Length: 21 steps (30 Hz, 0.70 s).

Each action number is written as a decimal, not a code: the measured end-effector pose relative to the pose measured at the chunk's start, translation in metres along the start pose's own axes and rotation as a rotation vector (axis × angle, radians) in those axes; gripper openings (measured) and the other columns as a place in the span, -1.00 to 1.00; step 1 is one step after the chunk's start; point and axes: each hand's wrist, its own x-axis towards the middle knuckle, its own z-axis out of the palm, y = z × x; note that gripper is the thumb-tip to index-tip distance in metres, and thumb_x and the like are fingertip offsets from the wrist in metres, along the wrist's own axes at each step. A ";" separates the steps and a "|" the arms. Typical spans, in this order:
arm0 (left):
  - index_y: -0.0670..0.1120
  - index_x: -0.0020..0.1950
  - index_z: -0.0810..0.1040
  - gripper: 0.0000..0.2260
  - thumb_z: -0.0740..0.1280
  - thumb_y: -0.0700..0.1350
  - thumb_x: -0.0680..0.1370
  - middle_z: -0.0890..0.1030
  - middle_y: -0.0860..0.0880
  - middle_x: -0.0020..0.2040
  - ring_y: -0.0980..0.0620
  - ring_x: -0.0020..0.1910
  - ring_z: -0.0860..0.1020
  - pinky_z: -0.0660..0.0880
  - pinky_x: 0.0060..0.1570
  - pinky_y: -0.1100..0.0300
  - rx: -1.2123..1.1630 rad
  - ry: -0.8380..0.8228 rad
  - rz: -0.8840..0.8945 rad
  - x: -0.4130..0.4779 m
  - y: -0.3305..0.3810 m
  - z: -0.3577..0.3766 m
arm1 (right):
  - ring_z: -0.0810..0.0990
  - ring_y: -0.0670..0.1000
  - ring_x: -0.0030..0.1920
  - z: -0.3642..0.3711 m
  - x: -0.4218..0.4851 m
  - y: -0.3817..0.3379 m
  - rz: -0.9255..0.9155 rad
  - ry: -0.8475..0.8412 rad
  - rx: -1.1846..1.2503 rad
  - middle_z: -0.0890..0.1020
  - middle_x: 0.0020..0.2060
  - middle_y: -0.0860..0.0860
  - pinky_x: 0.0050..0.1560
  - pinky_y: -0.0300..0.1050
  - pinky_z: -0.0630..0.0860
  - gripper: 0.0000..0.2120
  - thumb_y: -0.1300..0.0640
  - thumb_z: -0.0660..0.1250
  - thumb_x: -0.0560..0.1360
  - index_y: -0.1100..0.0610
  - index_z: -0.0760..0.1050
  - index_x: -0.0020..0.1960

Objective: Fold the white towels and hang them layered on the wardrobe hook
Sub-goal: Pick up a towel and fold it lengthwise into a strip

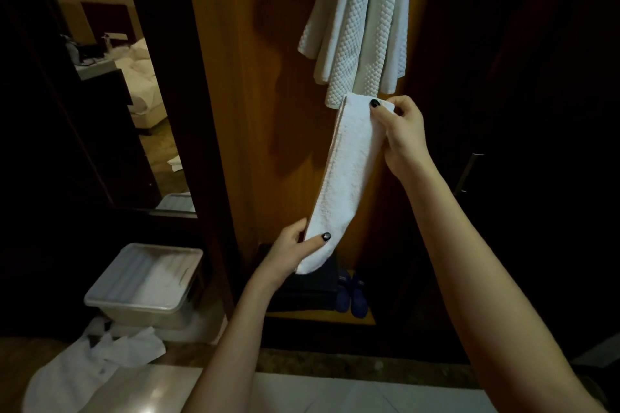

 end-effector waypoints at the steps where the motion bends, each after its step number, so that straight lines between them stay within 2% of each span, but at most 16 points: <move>1: 0.03 0.11 0.59 -0.83 0.40 -0.17 0.55 0.71 0.09 0.01 0.09 0.01 0.66 0.55 -0.12 0.30 -0.020 0.005 0.007 0.001 0.003 0.004 | 0.57 -0.16 -0.35 0.001 -0.002 -0.002 0.015 -0.034 0.008 0.54 -0.26 -0.02 -0.33 -0.24 0.49 -0.81 0.28 0.35 0.54 0.12 0.37 -0.16; 5: -0.07 0.28 0.52 -0.68 0.42 -0.11 0.54 0.65 0.01 0.18 0.04 0.18 0.60 0.56 0.08 0.18 -0.103 0.029 0.072 0.004 0.011 0.016 | 0.58 -0.09 -0.28 0.000 -0.006 -0.008 0.035 -0.177 0.059 0.55 -0.23 0.02 -0.28 -0.20 0.52 -0.80 0.30 0.33 0.56 0.13 0.36 -0.15; 6: -0.05 0.24 0.55 -0.73 0.41 -0.09 0.54 0.66 0.02 0.14 0.05 0.16 0.61 0.56 0.06 0.18 -0.099 0.038 0.097 0.004 0.013 0.018 | 0.58 -0.08 -0.28 0.000 -0.007 -0.010 0.034 -0.204 0.058 0.55 -0.23 0.03 -0.28 -0.20 0.52 -0.80 0.30 0.33 0.56 0.13 0.36 -0.15; 9: -0.03 -0.03 0.63 -0.89 0.40 -0.02 0.51 0.70 0.06 -0.10 0.09 -0.08 0.66 0.54 -0.17 0.27 -0.079 0.009 0.100 0.001 0.019 0.025 | 0.58 -0.10 -0.30 0.000 -0.008 -0.014 0.036 -0.267 0.032 0.57 -0.23 0.02 -0.30 -0.24 0.52 -0.81 0.30 0.33 0.55 0.12 0.38 -0.16; 10: -0.07 -0.08 0.63 -0.88 0.40 -0.02 0.51 0.68 0.06 -0.09 0.08 -0.06 0.64 0.53 -0.16 0.28 -0.049 0.005 0.105 0.001 0.019 0.027 | 0.58 -0.12 -0.31 0.000 -0.009 -0.015 0.040 -0.286 0.030 0.57 -0.24 0.01 -0.32 -0.26 0.52 -0.81 0.30 0.33 0.55 0.12 0.39 -0.16; 11: -0.10 -0.14 0.63 -0.85 0.40 -0.04 0.53 0.64 0.06 0.04 0.07 0.07 0.59 0.52 -0.07 0.30 0.019 0.032 0.122 0.003 0.015 0.027 | 0.58 -0.13 -0.32 -0.001 -0.009 -0.016 0.047 -0.306 0.030 0.58 -0.27 -0.02 -0.32 -0.27 0.51 -0.81 0.30 0.33 0.55 0.12 0.39 -0.17; 12: -0.14 -0.18 0.61 -0.81 0.40 -0.04 0.53 0.51 0.13 0.24 0.14 0.27 0.47 0.43 0.09 0.38 0.115 0.074 0.137 0.004 0.011 0.026 | 0.58 -0.14 -0.33 -0.001 -0.009 -0.017 0.052 -0.323 0.032 0.59 -0.30 -0.05 -0.33 -0.28 0.50 -0.81 0.30 0.33 0.55 0.11 0.40 -0.17; 13: -0.21 -0.20 0.60 -0.74 0.39 -0.02 0.53 0.26 0.28 0.39 0.34 0.41 0.24 0.26 0.22 0.49 0.200 0.112 0.165 0.004 0.009 0.025 | 0.57 -0.16 -0.34 -0.002 -0.009 -0.018 0.055 -0.337 0.034 0.60 -0.33 -0.08 -0.34 -0.29 0.50 -0.81 0.30 0.32 0.55 0.11 0.40 -0.17; 14: -0.29 -0.20 0.59 -0.67 0.39 0.00 0.52 0.07 0.43 0.36 0.57 0.36 0.07 0.14 0.22 0.60 0.245 0.128 0.202 0.003 0.010 0.023 | 0.57 -0.17 -0.35 -0.003 -0.009 -0.019 0.054 -0.346 0.036 0.60 -0.36 -0.10 -0.35 -0.30 0.49 -0.81 0.31 0.32 0.56 0.11 0.40 -0.17; 15: -0.32 -0.18 0.59 -0.62 0.39 0.03 0.51 0.00 0.49 0.31 0.66 0.30 0.00 0.11 0.17 0.65 0.256 0.122 0.214 0.003 0.010 0.022 | 0.56 -0.17 -0.36 -0.004 -0.009 -0.020 0.052 -0.352 0.036 0.60 -0.37 -0.11 -0.37 -0.30 0.49 -0.81 0.31 0.32 0.56 0.11 0.40 -0.17; 16: -0.29 -0.17 0.61 -0.64 0.38 0.04 0.50 0.05 0.48 0.31 0.61 0.33 0.05 0.13 0.14 0.65 0.245 0.096 0.195 0.003 0.011 0.022 | 0.56 -0.18 -0.37 -0.004 -0.009 -0.021 0.050 -0.359 0.033 0.60 -0.38 -0.12 -0.37 -0.30 0.48 -0.81 0.31 0.31 0.56 0.11 0.40 -0.17; 17: -0.19 -0.20 0.64 -0.71 0.38 0.04 0.51 0.24 0.40 0.32 0.45 0.36 0.22 0.21 0.12 0.59 0.211 0.053 0.162 0.001 0.013 0.022 | 0.56 -0.18 -0.37 -0.005 -0.010 -0.021 0.048 -0.365 0.029 0.59 -0.38 -0.12 -0.37 -0.31 0.48 -0.81 0.31 0.31 0.56 0.11 0.40 -0.16; 18: -0.10 -0.25 0.64 -0.76 0.38 0.02 0.52 0.49 0.26 0.16 0.29 0.22 0.44 0.31 0.02 0.51 0.176 0.008 0.135 -0.002 0.017 0.023 | 0.56 -0.18 -0.36 -0.005 -0.011 -0.021 0.045 -0.369 0.025 0.59 -0.37 -0.11 -0.37 -0.30 0.48 -0.82 0.31 0.31 0.56 0.11 0.39 -0.16; 19: -0.09 -0.28 0.62 -0.77 0.38 -0.01 0.53 0.58 0.14 -0.05 0.21 -0.03 0.52 0.37 -0.11 0.44 0.152 -0.017 0.132 -0.002 0.017 0.024 | 0.55 -0.17 -0.36 -0.006 -0.011 -0.021 0.041 -0.368 0.019 0.58 -0.36 -0.10 -0.37 -0.30 0.48 -0.81 0.31 0.32 0.56 0.11 0.39 -0.16; 20: -0.14 -0.27 0.60 -0.77 0.38 -0.06 0.53 0.56 0.04 -0.16 0.18 -0.17 0.49 0.38 -0.19 0.38 0.138 -0.015 0.134 -0.003 0.016 0.025 | 0.55 -0.17 -0.36 -0.006 -0.012 -0.020 0.036 -0.362 0.013 0.58 -0.35 -0.09 -0.36 -0.30 0.48 -0.81 0.31 0.32 0.56 0.12 0.39 -0.17; 21: -0.18 -0.24 0.61 -0.79 0.39 -0.10 0.54 0.52 -0.04 -0.16 0.15 -0.19 0.48 0.42 -0.18 0.36 0.138 0.009 0.132 -0.002 0.015 0.026 | 0.55 -0.16 -0.35 -0.006 -0.012 -0.020 0.029 -0.353 0.008 0.57 -0.35 -0.08 -0.36 -0.30 0.48 -0.81 0.31 0.32 0.55 0.11 0.39 -0.17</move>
